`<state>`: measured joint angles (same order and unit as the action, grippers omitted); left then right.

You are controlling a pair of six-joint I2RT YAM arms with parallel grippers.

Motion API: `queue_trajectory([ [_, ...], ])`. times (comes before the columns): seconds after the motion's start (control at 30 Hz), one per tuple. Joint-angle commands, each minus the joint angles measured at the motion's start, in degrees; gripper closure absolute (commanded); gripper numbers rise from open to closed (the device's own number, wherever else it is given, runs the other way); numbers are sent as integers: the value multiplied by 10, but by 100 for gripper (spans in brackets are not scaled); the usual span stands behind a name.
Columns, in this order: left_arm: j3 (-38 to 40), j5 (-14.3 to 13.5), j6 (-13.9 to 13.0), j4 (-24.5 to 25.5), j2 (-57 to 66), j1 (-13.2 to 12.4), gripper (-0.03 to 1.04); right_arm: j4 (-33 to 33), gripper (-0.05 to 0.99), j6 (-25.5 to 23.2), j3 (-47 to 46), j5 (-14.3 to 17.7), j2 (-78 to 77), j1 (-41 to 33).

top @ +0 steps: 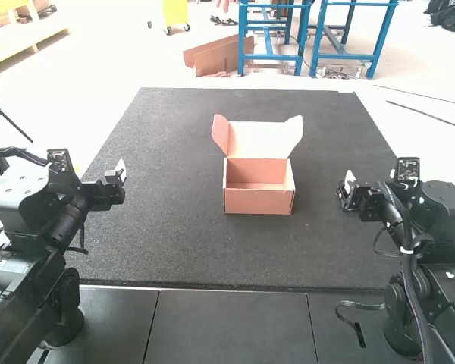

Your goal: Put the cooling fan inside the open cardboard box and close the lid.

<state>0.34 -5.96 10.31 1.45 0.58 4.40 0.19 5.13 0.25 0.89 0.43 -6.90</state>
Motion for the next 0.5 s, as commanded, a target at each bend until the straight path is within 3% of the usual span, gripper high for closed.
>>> queue_trajectory([
  [0.0, -3, 5, -7, -7, -6, -6, 4, 7, 2, -4, -3, -8, -6, 5],
  [0.2, -4, 6, -11, -23, -7, -6, 4, 41, 2, -8, -3, -7, -5, 6],
  [0.47, -1, 6, -14, -137, -6, -6, 4, 161, 2, -9, 5, 10, -5, 5],
])
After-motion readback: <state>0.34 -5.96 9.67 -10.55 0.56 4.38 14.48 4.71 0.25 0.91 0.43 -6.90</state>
